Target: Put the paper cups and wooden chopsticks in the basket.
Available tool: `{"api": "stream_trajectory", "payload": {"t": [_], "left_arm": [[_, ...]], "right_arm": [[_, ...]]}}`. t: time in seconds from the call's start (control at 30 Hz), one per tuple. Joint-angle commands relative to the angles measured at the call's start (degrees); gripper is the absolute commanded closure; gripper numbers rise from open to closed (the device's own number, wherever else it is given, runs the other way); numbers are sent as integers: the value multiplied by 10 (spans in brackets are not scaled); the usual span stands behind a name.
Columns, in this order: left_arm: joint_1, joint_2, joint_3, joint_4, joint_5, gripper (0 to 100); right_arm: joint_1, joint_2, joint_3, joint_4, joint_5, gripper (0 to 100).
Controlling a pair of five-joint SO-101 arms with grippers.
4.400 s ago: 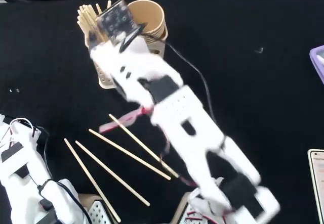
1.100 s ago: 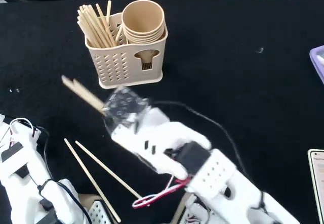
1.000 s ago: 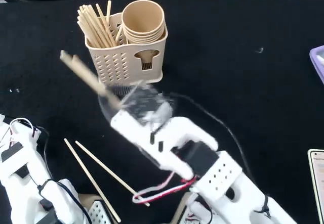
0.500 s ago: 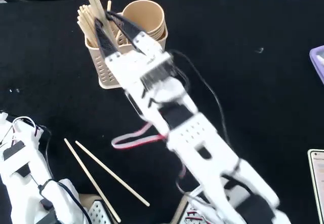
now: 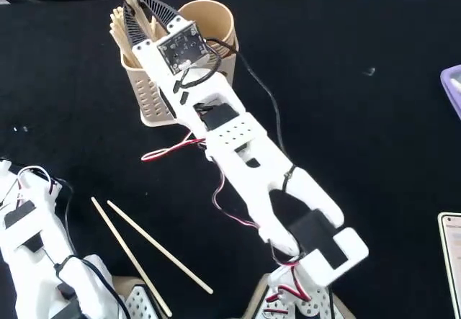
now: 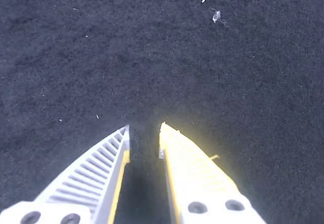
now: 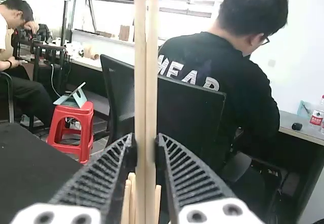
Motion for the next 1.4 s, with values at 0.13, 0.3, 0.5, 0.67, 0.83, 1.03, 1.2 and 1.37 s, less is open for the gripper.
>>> {"api": "stream_trajectory", "payload": {"t": [0.13,0.3,0.5,0.67,0.83,1.03,1.2,1.37], "left_arm": [[7,-13,-7,3,-4,891],[7,-13,-7,3,-4,891],[7,-13,-7,3,-4,891],[7,-13,-7,3,-4,891],[2,-13,-7,3,-4,891],[-17,-13,-7,-1,-4,891],[-57,-13,-18,0,-4,891],[-116,-8,-35,-1,0,891]], "right_arm": [[7,-10,-70,212,6,981],[6,-15,-136,345,2,813],[-14,-83,-177,485,2,787],[-47,-200,-160,669,5,811],[-98,-310,-45,892,7,808],[-149,-400,245,818,2,807],[-246,-435,432,616,-46,810],[-303,-435,459,512,-177,808]]}}
